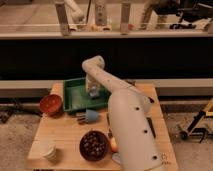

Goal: Wipe tray with sponge

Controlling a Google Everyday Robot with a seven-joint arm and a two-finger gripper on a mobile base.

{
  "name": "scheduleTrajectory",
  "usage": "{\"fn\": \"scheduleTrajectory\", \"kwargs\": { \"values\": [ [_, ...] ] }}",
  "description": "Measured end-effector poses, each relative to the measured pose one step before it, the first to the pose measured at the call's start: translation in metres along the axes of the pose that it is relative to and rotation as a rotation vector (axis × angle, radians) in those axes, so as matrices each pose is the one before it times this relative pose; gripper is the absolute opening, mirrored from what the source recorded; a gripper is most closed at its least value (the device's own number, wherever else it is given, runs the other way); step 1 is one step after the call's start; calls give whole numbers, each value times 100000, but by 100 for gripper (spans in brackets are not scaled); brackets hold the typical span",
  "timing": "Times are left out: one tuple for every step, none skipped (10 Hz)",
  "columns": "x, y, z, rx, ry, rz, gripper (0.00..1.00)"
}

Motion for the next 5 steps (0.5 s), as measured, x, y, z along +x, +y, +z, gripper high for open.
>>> {"fn": "scheduleTrajectory", "kwargs": {
  "values": [
    [435,-1466,118,1102,174,-2387,0],
    [184,-1341,57,1059,80,-2580,0],
    [-45,-1560,-67,1042,174,-3460,0],
    [-710,-2520,-233,1458,224,-6099,0],
    [-675,-884,-281,-401,313,-3788,0]
  ]
}}
